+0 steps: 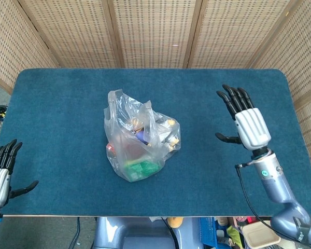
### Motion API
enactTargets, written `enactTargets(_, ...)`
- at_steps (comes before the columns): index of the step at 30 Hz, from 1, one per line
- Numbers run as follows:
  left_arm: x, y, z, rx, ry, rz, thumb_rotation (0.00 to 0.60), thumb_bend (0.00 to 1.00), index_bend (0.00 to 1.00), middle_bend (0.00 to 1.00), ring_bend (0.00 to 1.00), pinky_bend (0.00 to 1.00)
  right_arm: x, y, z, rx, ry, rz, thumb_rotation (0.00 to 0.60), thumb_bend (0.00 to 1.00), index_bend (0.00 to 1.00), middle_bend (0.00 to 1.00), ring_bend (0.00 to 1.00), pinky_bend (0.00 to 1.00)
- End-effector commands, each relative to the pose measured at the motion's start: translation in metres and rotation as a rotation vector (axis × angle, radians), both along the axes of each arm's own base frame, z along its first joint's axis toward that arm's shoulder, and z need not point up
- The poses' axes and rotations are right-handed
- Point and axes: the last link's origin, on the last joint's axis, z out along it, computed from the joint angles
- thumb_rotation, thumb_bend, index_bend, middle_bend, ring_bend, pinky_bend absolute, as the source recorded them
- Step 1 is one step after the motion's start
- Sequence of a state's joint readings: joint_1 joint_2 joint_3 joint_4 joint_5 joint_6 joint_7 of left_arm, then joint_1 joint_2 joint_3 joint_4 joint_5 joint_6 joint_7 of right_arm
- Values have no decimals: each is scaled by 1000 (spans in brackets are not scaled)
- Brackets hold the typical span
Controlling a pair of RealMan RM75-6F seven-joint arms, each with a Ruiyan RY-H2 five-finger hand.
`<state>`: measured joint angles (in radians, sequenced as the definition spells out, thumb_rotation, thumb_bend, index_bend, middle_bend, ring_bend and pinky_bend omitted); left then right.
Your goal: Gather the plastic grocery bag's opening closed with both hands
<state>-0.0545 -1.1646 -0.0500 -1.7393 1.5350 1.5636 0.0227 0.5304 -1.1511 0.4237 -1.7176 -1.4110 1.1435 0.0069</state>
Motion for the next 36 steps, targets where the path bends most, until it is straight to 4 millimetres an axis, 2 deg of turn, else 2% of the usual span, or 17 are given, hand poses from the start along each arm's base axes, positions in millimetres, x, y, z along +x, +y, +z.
enactTargets(1,0,2,-2,0,2,4,600,140,0,0,0,0,21,-26,-12,38,-14,8,600,0,0,0,0,0)
enactTargets(3,-1,5,-4,-2,7,15,600,140,0,0,0,0,33,-39,-24,67,-16,2,600,0,0,0,0,0)
enactTargets(9,-4,11,-6,-3,21,42,600,138,0,0,0,0,71,-55,-66,155,-31,15,600,0,0,0,0,0)
enactTargets(14,-7,14,-5,7,13,64,600,140,0,0,0,0,99,-62,-100,201,-38,30,600,0,0,0,0,0)
enactTargets(20,-11,19,-5,-3,8,80,600,139,0,0,0,0,136,-66,-135,219,-133,53,600,0,0,0,0,0)
enactTargets(27,-15,23,-2,5,-3,99,600,141,0,0,0,0,168,-66,-154,208,-243,93,600,0,0,0,0,0)
enactTargets(36,-18,26,-2,-2,-7,115,600,141,0,0,0,0,183,-68,-165,238,-455,40,600,0,15,0,0,0)
